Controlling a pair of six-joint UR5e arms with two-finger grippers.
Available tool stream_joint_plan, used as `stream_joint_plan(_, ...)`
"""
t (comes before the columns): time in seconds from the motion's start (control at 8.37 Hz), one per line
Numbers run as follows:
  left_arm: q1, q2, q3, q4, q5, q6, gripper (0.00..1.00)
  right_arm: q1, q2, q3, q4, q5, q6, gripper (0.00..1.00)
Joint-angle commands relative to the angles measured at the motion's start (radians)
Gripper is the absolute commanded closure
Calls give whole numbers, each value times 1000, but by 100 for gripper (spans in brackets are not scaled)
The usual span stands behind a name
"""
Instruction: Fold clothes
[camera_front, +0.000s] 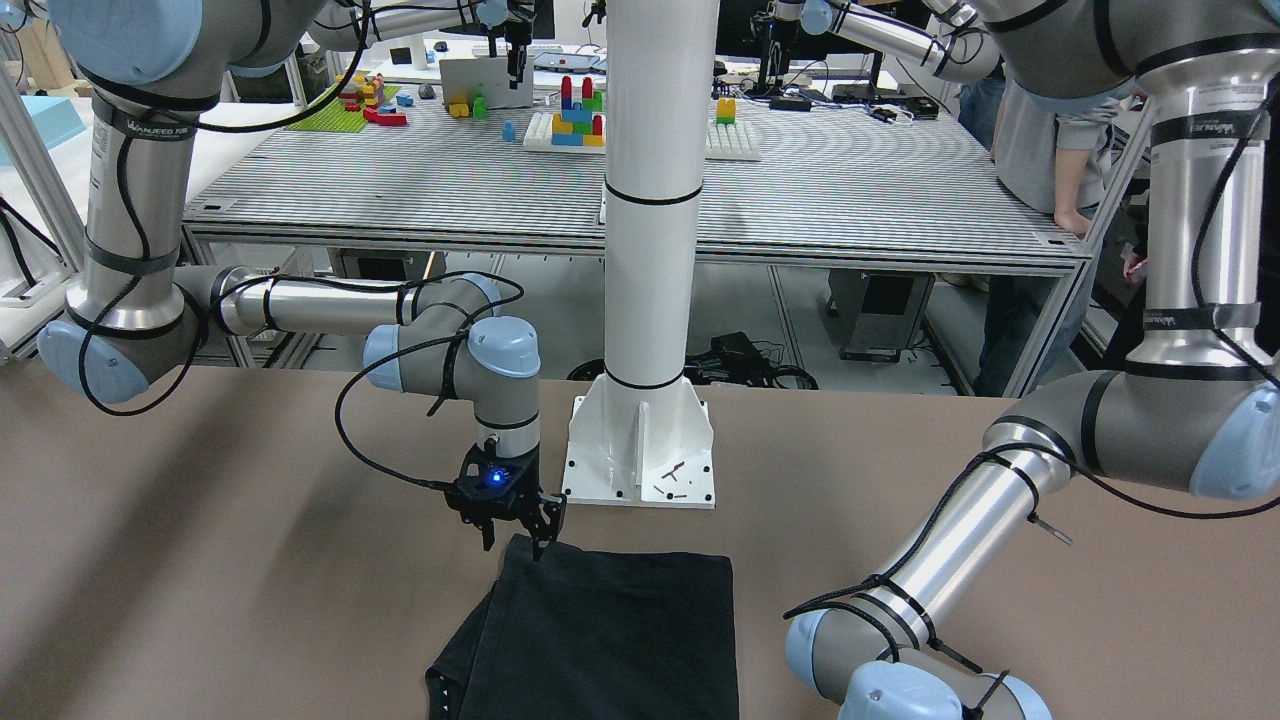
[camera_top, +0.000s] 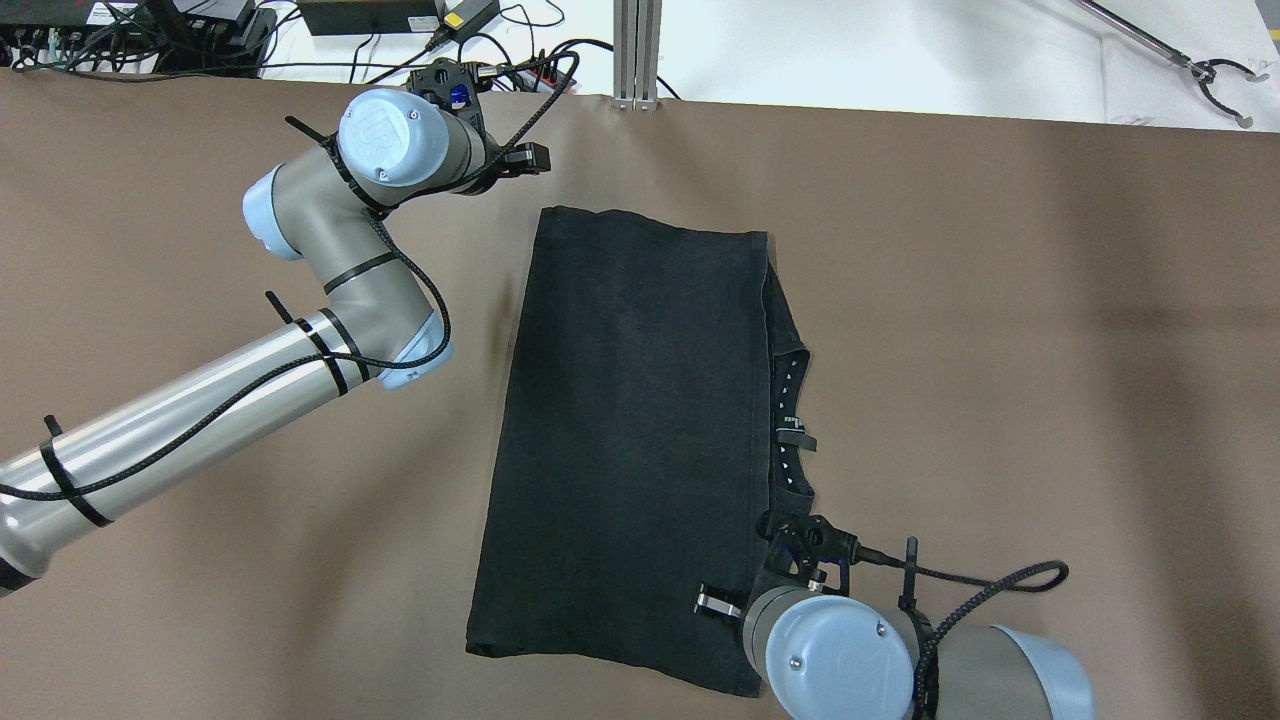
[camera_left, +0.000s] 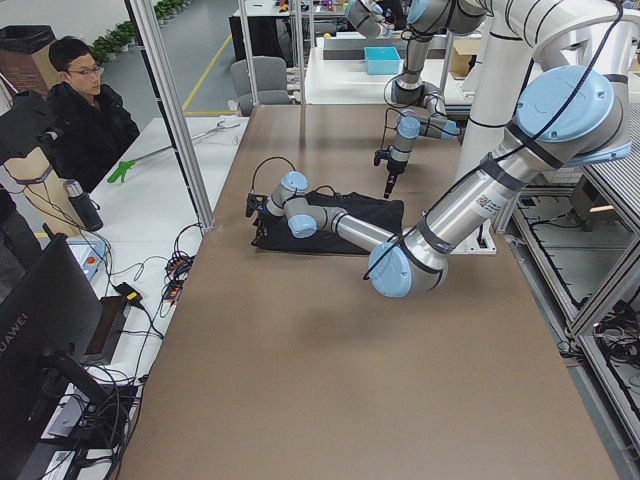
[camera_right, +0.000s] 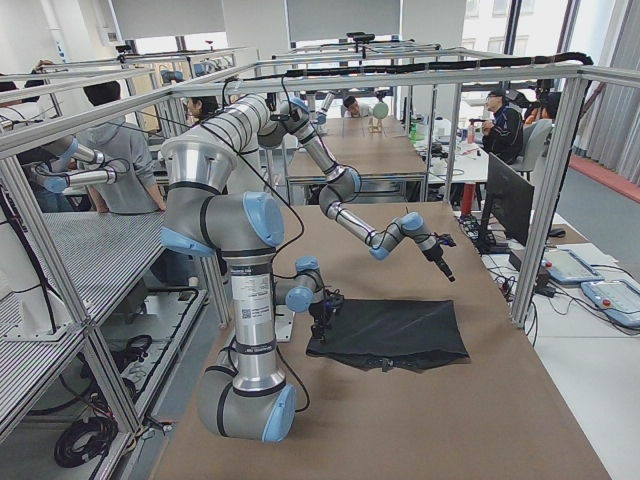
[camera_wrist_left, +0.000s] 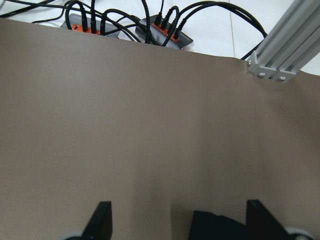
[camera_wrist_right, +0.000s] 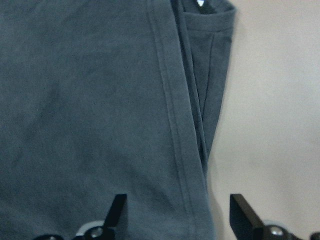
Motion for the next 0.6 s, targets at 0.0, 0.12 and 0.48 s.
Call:
stream_joint_plan(0.0,0,0,0,0,1,0,6,-87,-6,-18,80,-226,709,31)
stream_joint_plan(0.12,0,-1,0,1,1,0,6,-112,-9,-33,86,-309,830,35)
stream_joint_plan(0.48,0,-1,-3,1,18,-5,6,-130,-3,-119,86,-312,918,35)
